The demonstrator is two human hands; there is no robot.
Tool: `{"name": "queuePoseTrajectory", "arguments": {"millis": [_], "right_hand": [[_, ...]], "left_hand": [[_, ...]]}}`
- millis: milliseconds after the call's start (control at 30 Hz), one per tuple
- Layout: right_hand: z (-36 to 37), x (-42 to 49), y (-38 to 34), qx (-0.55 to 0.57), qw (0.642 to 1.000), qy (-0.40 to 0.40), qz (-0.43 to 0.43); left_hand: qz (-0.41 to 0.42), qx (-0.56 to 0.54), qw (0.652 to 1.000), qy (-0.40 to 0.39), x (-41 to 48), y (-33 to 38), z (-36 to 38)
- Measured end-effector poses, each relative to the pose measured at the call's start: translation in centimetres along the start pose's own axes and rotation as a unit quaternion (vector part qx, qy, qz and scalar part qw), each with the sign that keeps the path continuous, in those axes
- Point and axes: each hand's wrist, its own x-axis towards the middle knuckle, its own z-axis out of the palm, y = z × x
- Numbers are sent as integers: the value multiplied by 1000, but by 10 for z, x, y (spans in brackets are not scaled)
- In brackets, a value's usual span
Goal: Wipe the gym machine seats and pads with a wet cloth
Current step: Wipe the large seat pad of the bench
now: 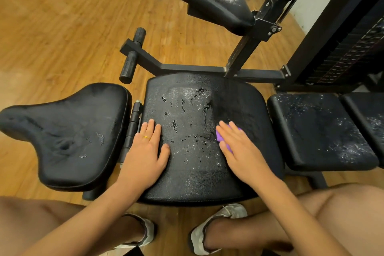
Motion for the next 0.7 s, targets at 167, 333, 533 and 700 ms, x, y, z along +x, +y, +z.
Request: {"name": "queuePoseTrajectory", "arguments": {"millis": [167,333,533,700], "right_hand": [[-3,71,9,-12,999,19,32],[-17,126,11,-12,998,39,56],[-3,45,-7,17,999,25,26],[5,-19,-18,30,999,8,32]], "left_hand": [[-5,-6,1000,-4,1,1,0],[-9,-5,1000,-5,0,3,-3],[-6,-2,1000,0,-1,-1,0],[-6,-7,1000,8,0,-4,-1]]}}
